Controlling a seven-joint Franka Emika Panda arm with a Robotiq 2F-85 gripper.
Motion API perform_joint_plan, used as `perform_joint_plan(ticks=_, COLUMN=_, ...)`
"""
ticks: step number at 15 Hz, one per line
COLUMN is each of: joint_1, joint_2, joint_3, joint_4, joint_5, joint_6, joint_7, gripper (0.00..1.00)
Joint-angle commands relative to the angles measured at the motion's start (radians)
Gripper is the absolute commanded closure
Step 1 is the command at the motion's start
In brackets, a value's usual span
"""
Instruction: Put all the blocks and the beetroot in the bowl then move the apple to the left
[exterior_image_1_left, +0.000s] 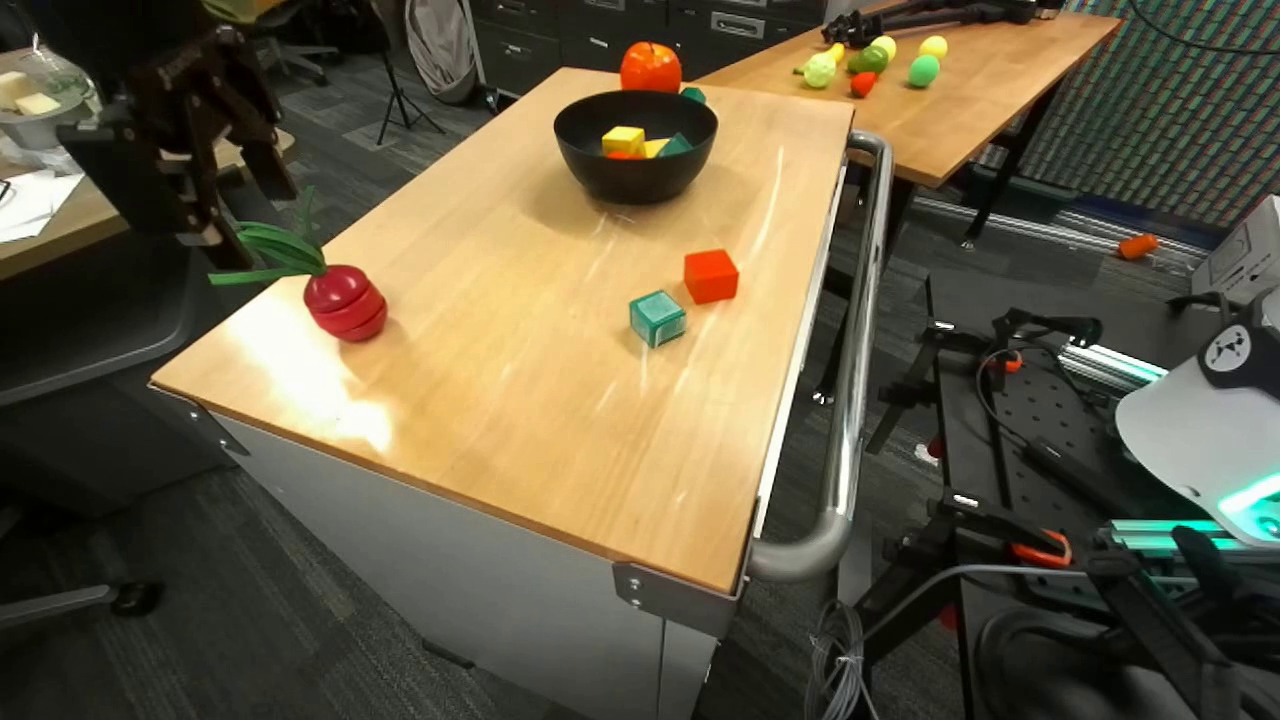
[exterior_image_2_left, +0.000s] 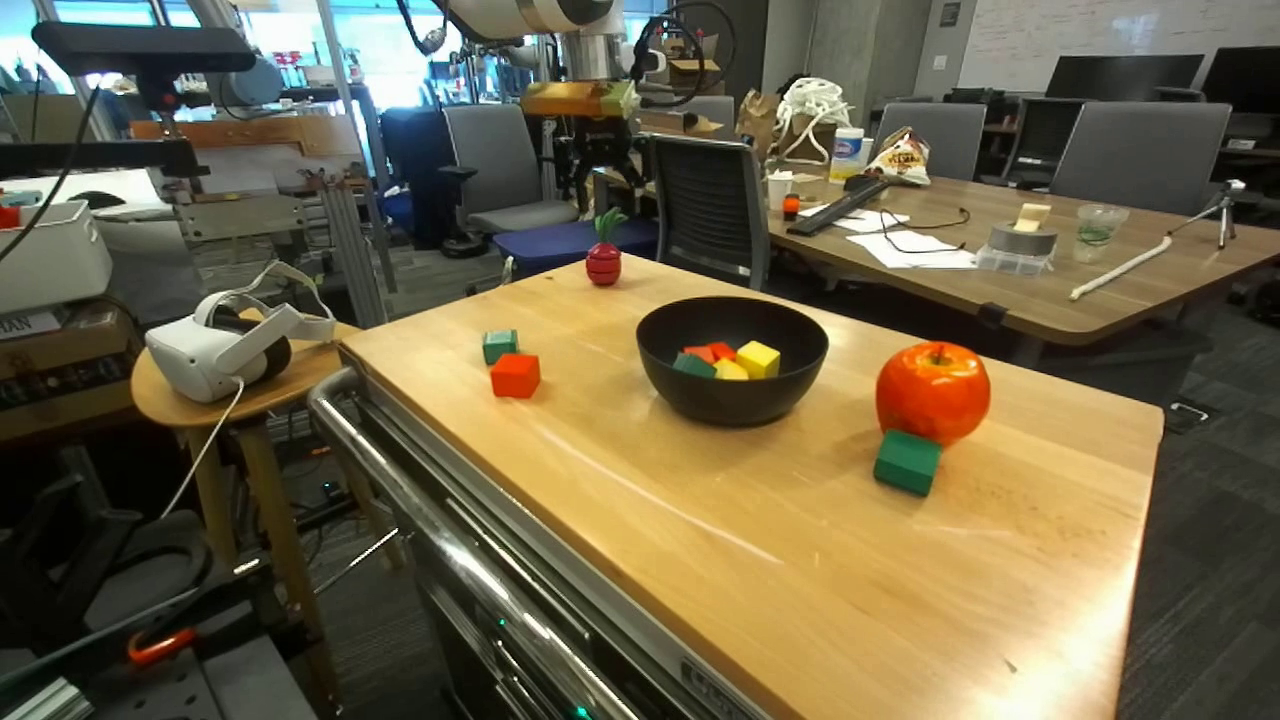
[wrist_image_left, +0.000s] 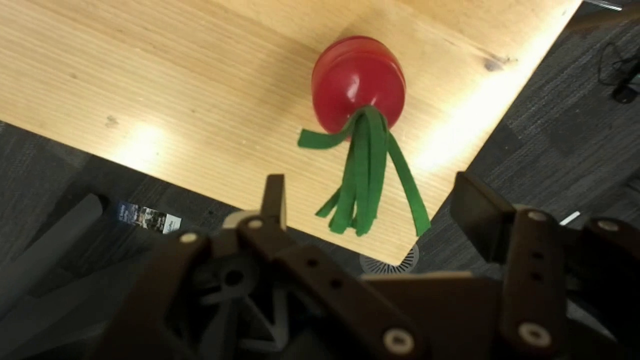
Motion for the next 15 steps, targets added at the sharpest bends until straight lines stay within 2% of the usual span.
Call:
perform_joint_plan(ticks=1, joint_1=0.033, joint_2=0.110, joint_3=-0.023, joint_4=0.187, joint_5=-0.025, joint_6=-0.126, joint_7=0.003, gripper=0.47)
perform_joint_plan(ticks=5, joint_1=0.044, joint_2=0.147, joint_3=-0.043, joint_4=0.258, joint_5=-0.043, joint_6=-0.193, joint_7=-0.002, gripper=0.78)
perform_joint_plan(ticks=7, joint_1=0.035, joint_2=0.128, joint_3=-0.044, joint_4=0.256, joint_5=-0.056, joint_6=-0.214, joint_7=-0.013, gripper=0.93)
perform_joint_plan(ticks=10, joint_1=0.002, joint_2=0.054, joint_3=-0.045, joint_4=0.223, joint_5=-0.041, joint_6=-0.240, joint_7=-0.028, gripper=0.99)
perform_joint_plan(ticks=13, joint_1=-0.044, joint_2=-0.077, joint_3=-0.057, joint_4=0.117, joint_5=-0.037, joint_6=-0.202, joint_7=0.007, gripper=0.95)
perform_joint_plan(ticks=15, joint_1=-0.063, joint_2=-0.153, joint_3=-0.085, joint_4=0.062, joint_5=-0.061, joint_6=-0.242, joint_7=0.037, gripper=0.96)
